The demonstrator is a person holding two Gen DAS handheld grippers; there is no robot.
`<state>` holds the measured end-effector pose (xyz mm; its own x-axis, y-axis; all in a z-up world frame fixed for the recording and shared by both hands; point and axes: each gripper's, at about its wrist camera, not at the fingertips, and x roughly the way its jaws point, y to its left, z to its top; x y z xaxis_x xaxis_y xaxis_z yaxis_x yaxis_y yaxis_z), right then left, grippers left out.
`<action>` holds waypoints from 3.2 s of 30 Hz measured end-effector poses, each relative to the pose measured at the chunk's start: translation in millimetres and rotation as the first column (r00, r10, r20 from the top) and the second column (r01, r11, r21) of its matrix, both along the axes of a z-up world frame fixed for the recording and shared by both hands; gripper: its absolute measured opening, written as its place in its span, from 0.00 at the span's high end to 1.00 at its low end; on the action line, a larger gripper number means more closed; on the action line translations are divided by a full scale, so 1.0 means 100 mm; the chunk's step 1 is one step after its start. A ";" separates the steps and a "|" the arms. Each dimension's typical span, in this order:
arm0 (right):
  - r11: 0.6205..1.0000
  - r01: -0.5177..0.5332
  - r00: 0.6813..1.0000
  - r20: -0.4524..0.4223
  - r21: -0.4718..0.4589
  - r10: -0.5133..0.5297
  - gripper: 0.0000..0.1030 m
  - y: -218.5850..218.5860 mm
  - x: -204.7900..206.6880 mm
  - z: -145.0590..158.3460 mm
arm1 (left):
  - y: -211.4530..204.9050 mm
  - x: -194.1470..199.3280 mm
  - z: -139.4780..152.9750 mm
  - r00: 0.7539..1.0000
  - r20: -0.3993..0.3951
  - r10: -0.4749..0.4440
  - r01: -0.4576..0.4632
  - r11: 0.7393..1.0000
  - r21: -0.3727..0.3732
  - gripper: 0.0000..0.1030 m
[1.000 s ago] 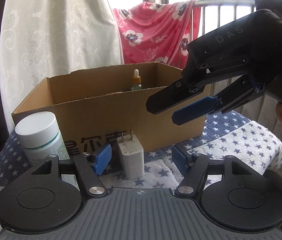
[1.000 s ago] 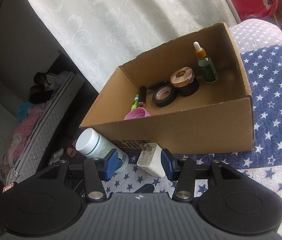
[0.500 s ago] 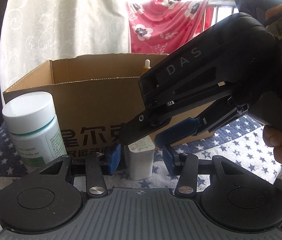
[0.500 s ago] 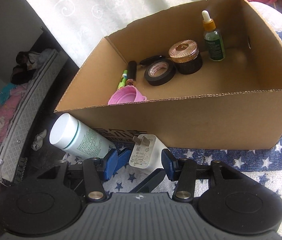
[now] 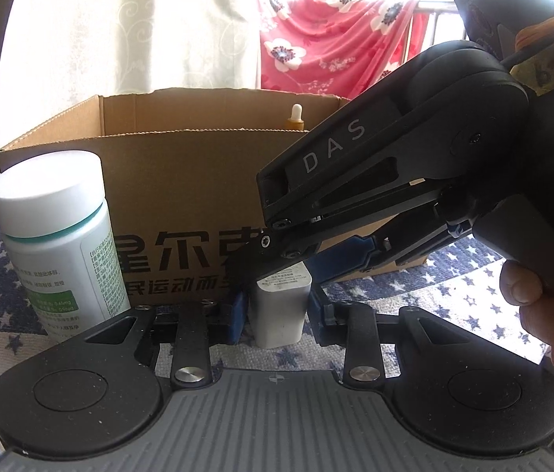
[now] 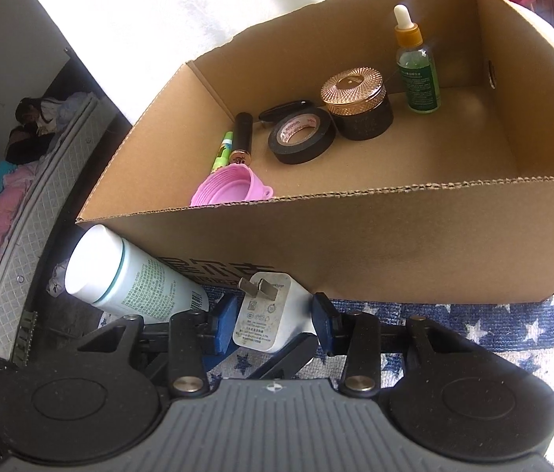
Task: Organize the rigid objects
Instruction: 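Grasp the white charger plug with the right gripper, then carry the charger plug into the box and open the right gripper, then move the right gripper back out to the white supplement bottle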
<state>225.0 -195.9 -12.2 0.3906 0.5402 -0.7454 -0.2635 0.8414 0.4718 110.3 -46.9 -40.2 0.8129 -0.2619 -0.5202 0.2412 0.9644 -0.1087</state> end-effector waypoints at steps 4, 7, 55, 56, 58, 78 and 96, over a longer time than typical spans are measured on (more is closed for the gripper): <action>1.000 0.011 1.000 0.012 0.007 -0.011 0.58 -0.03 -0.11 0.06 | -0.01 -0.11 0.06 1.000 0.009 -0.011 0.011 1.000 0.002 0.69; 1.000 0.017 0.999 0.044 0.011 -0.018 0.58 -0.06 -0.27 0.19 | -0.03 -0.26 0.17 0.999 0.036 -0.025 0.025 1.000 0.006 0.69; 0.998 -0.064 0.989 -0.129 0.017 0.066 0.68 -0.05 1.39 0.30 | 0.07 1.23 0.73 0.953 -0.300 0.051 -0.105 0.980 -0.169 0.50; 0.998 -0.064 0.990 -0.126 0.016 0.065 0.68 -0.05 1.38 0.31 | 0.07 1.26 0.73 0.952 -0.301 0.053 -0.109 0.979 -0.173 0.50; 0.998 -0.063 0.991 -0.120 0.020 0.065 0.68 -0.06 1.35 0.33 | 0.08 1.24 0.73 0.953 -0.298 0.057 -0.114 0.977 -0.179 0.49; 0.951 -0.061 0.974 0.227 0.304 -0.011 0.50 -0.59 -0.22 1.17 | 0.37 -0.09 1.36 0.998 0.045 -0.044 0.051 0.982 -0.180 0.12; 0.987 -0.102 0.934 0.353 0.128 0.051 0.12 0.22 -0.78 0.87 | 0.72 -0.18 0.76 0.995 -0.085 0.060 -0.062 0.998 -0.020 0.02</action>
<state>146.8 -173.9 74.8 0.5648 0.6687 -0.4835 -0.4933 0.7433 0.4518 91.9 25.5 36.3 0.7814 -0.2255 -0.5819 0.1712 0.9741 -0.1475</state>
